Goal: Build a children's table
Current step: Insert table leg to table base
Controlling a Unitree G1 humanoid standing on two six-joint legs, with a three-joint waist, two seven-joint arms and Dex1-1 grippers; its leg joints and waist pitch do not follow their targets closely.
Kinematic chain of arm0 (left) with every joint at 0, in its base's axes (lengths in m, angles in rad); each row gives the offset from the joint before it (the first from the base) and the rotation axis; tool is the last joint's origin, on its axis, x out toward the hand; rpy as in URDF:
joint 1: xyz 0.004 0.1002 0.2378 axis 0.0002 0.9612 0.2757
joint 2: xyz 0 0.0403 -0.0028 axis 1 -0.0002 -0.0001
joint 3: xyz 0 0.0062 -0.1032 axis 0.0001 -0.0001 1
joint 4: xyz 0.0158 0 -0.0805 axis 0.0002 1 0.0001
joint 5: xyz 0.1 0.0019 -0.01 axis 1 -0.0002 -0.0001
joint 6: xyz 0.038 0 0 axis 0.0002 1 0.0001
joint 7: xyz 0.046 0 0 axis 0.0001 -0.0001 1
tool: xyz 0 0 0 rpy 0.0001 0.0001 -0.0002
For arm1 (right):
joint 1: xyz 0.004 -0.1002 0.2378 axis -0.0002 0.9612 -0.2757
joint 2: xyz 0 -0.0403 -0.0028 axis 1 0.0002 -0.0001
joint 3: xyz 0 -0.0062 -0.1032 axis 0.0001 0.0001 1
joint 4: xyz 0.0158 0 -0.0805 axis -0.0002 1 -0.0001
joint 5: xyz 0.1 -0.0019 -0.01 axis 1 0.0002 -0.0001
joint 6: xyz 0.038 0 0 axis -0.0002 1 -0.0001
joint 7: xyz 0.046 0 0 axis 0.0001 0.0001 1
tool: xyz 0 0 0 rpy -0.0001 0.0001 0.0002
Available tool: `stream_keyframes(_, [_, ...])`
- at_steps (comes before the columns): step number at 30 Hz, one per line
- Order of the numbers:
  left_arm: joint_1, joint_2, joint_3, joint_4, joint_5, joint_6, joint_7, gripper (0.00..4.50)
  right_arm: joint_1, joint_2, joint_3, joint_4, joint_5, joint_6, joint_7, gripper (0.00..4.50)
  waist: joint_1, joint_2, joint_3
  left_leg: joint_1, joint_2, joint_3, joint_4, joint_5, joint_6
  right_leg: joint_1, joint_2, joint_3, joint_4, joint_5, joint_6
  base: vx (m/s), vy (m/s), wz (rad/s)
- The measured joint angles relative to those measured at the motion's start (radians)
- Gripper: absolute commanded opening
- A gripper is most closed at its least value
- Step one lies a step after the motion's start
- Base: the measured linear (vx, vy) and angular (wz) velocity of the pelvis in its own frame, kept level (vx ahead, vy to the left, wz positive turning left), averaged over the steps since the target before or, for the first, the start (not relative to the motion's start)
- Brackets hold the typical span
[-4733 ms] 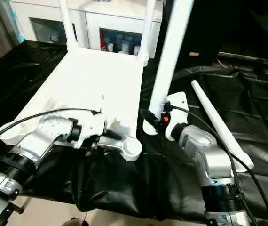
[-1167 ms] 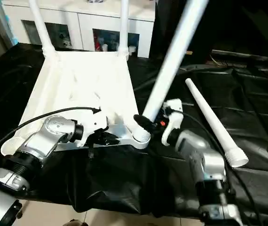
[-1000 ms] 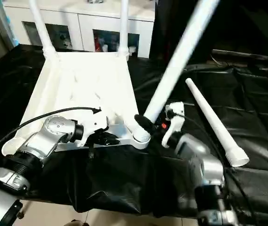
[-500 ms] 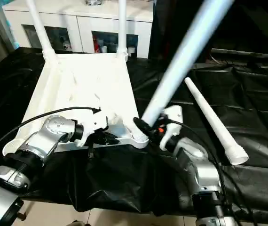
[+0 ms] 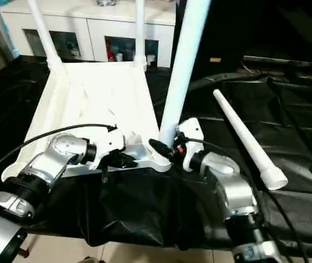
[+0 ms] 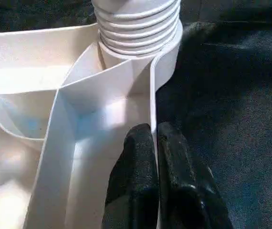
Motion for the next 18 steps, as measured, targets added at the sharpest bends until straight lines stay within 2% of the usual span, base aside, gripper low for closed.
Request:
stream_keyframes(10, [0.016, 0.072, 0.000, -0.016, -0.026, -0.079, -0.133, 0.00, -0.014, -0.034, 0.029, 0.033, 0.041, -0.033, 0.203, 1.91, 0.013, -0.002, -0.001, 0.000, 0.000, 0.001, -0.010, -0.001, 0.001, -0.001, 0.000, -0.004, -0.003, 0.001, -0.003, 0.000, 0.000, 0.00])
stream_keyframes(18, [0.017, 0.092, 0.000, -0.022, -0.029, -0.080, -0.203, 0.00, -0.047, -0.059, 0.061, 0.082, 0.049, -0.066, 0.330, 1.91, 0.031, -0.002, 0.000, 0.000, 0.001, 0.002, -0.010, -0.001, 0.001, -0.001, 0.000, -0.004, -0.003, 0.001, -0.003, 0.000, 0.000, 0.00])
